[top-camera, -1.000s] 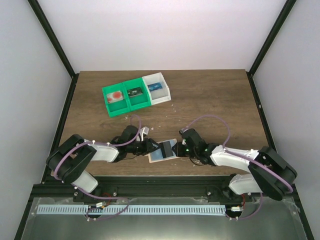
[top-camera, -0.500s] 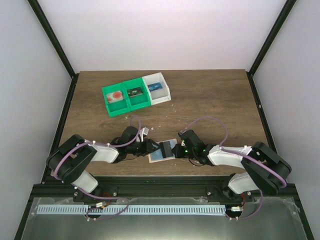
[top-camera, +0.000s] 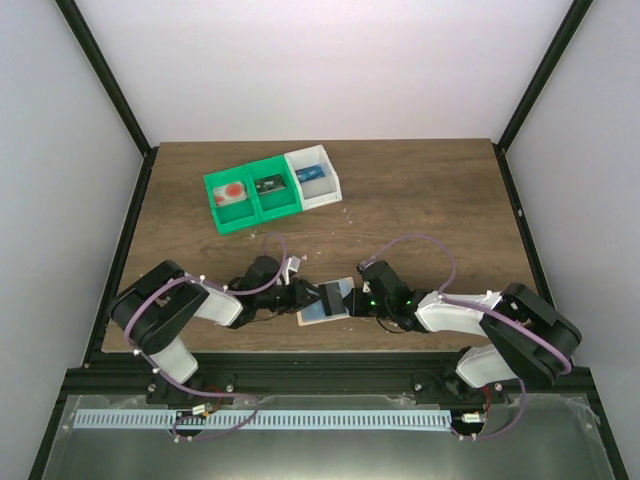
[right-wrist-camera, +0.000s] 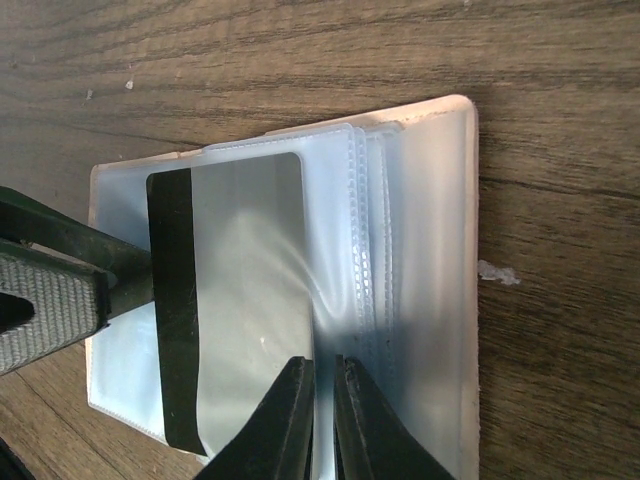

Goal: Take the credit cards out of the card holder

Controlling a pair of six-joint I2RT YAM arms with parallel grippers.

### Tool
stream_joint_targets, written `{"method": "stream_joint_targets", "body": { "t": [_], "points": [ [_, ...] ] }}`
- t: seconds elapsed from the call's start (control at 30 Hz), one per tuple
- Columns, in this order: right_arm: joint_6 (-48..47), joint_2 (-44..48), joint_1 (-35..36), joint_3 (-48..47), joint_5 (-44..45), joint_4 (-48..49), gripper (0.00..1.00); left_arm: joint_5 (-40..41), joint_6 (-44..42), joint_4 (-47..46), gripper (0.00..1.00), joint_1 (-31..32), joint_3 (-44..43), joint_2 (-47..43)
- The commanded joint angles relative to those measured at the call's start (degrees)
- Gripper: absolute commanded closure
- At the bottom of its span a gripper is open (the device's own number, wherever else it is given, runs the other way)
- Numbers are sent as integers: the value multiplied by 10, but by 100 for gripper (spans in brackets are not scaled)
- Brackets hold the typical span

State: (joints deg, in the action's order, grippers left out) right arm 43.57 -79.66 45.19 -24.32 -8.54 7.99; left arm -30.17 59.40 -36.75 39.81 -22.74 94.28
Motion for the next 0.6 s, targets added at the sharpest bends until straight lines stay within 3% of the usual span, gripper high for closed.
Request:
{"method": "stream_joint_targets", "body": {
  "t": [0.0,0.57],
  "points": [
    [3,-9,1,8,2,-9,91,-4,14,-52,67,6,0,26],
    [5,-6,1,11,5,-12,91,-9,4,-49,81,7,-12,51]
  ]
}}
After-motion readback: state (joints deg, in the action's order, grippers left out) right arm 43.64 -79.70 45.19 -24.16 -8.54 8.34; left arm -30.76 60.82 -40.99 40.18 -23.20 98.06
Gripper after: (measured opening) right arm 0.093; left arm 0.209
